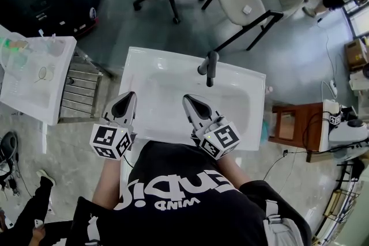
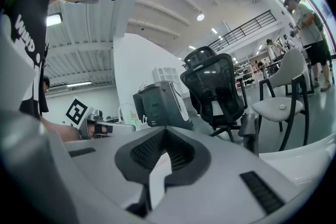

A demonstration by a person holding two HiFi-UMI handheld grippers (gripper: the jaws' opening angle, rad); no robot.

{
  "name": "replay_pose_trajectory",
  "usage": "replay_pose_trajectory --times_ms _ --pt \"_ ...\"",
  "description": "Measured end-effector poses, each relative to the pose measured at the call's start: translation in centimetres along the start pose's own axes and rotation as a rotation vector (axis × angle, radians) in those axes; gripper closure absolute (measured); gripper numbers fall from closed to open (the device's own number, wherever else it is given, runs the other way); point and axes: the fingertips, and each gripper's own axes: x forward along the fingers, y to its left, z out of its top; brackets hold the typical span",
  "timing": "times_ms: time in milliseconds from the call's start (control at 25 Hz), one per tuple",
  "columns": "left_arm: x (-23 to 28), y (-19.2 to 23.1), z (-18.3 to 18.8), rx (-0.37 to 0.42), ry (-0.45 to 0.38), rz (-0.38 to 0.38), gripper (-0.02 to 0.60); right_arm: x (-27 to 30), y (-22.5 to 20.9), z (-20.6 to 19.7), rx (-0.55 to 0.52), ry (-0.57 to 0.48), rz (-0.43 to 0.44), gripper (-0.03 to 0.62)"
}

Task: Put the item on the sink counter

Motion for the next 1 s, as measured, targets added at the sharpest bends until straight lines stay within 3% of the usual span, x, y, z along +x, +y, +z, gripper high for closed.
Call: replay_pose_trajectory --times_ms 240,440,1000 --pt "-1.6 -2.8 5.4 0.031 -0.183 -0.088 0.561 -0.4 0.2 2.1 -0.048 -0.045 0.0 0.577" --pt "-1.8 -3.3 5.9 0.095 -0.275 -0.09 0.561 -0.4 0.5 3.3 -0.068 -0.081 -0.005 0.577" --pt "-1.8 -3.2 4.9 0.115 -0.292 -0.066 0.561 -0.2 0.8 3.4 -0.095 -0.087 -0.008 0.577"
